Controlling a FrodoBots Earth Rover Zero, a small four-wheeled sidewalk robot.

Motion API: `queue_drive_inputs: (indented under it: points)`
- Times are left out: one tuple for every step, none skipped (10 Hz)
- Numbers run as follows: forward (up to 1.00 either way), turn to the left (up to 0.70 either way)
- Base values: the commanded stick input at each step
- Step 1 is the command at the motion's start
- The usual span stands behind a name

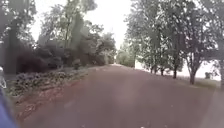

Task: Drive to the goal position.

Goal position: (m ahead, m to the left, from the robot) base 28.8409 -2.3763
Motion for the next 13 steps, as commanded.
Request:
queue_drive_inputs:
  points:
    - [0.7,-0.01]
    - [0.7,-0.01]
    - [0.7,-0.01]
    - [0.7,-0.03]
    - [0.7,-0.07]
    - [0.7,-0.1]
    - [0.7,-0.13]
    - [0.7,-0.14]
    - [0.7,-0.11]
    - [0.7,-0.07]
    - [0.7,-0.04]
    - [0.7,-0.01]
    - [0.7,-0.01]
